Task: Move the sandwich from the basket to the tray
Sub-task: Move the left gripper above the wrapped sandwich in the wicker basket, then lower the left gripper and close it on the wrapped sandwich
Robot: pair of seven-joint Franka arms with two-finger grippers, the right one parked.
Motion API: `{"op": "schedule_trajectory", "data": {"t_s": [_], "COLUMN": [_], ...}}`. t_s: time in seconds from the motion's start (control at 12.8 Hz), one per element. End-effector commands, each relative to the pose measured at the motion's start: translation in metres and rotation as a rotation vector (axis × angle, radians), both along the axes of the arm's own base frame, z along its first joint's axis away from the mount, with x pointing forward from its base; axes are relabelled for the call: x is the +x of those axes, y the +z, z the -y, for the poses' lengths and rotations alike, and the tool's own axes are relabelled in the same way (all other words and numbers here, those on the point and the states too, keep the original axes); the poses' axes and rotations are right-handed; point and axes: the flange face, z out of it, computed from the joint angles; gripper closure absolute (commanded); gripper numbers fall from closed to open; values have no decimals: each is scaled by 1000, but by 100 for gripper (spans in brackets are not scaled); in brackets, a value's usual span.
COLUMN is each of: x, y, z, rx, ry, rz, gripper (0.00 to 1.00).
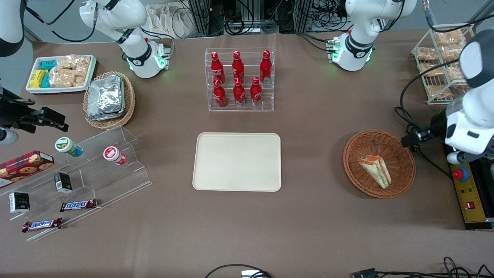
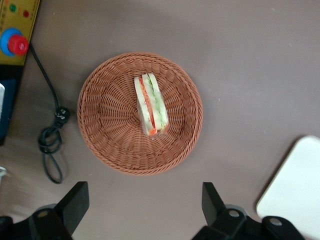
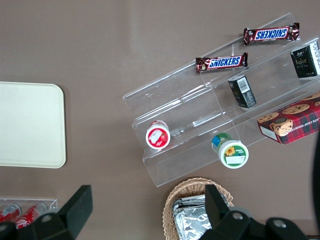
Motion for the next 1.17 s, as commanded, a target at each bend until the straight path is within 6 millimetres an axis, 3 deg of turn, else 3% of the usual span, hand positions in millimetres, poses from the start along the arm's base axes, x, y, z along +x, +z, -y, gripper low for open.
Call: {"op": "schedule_trajectory", "data": {"t_s": [0.0, 0.31, 0.47, 0.7, 1.01, 1.09], "x": [-7, -13, -13, -9, -8, -8], "y": [-51, -147, -183, -223, -257, -259], "z": [-1, -11, -11, -9, -9, -9], "rx": [17, 25, 39, 48, 53, 53], "ry": [159, 297, 311, 310, 318, 318], "rz": [13, 44, -2, -27, -51, -49], "gripper": [0, 0, 0, 0, 0, 21]}}
